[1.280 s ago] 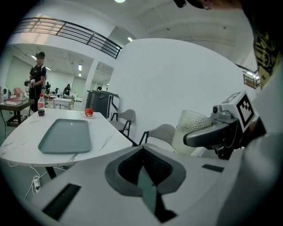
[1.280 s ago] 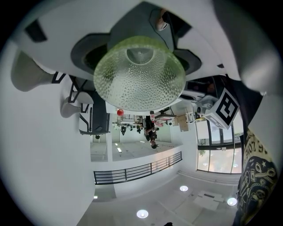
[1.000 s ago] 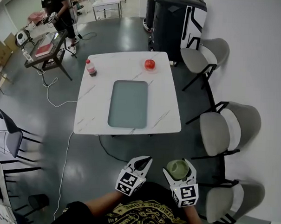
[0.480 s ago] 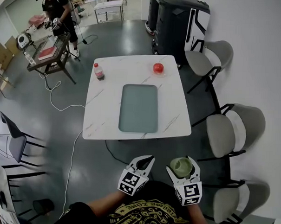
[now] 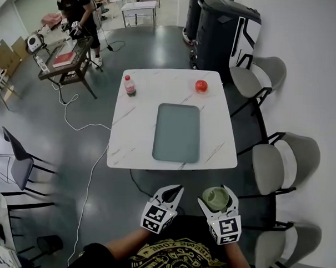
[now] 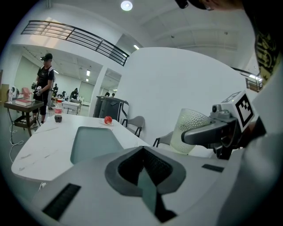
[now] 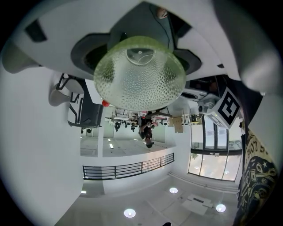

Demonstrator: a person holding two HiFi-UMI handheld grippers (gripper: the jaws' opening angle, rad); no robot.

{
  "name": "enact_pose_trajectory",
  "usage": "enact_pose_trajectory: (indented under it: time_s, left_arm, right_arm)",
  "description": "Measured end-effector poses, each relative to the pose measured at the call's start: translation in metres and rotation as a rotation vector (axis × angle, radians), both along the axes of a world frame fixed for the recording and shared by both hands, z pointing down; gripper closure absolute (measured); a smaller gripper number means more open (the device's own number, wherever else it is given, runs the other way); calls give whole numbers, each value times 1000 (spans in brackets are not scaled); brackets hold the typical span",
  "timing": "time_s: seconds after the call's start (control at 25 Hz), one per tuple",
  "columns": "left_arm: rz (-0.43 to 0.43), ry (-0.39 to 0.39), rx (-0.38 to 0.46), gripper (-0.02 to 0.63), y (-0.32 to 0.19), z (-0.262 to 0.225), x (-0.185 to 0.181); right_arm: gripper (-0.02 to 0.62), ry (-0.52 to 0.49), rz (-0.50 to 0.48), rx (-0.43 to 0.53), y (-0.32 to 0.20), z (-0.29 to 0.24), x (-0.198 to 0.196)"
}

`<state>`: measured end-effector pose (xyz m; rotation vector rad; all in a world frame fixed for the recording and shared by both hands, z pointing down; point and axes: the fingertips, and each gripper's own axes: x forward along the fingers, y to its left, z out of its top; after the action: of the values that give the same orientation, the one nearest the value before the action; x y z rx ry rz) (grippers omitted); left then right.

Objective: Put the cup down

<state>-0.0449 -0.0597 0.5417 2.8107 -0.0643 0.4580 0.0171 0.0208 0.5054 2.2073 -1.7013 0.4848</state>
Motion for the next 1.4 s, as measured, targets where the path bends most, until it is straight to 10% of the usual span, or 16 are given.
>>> enact_pose_trajectory:
  time_s: [1.4]
  left_arm:
    - [-280, -54, 46, 598, -119, -4, 12]
  right_arm:
    - [209, -43, -286, 23, -140, 8, 43]
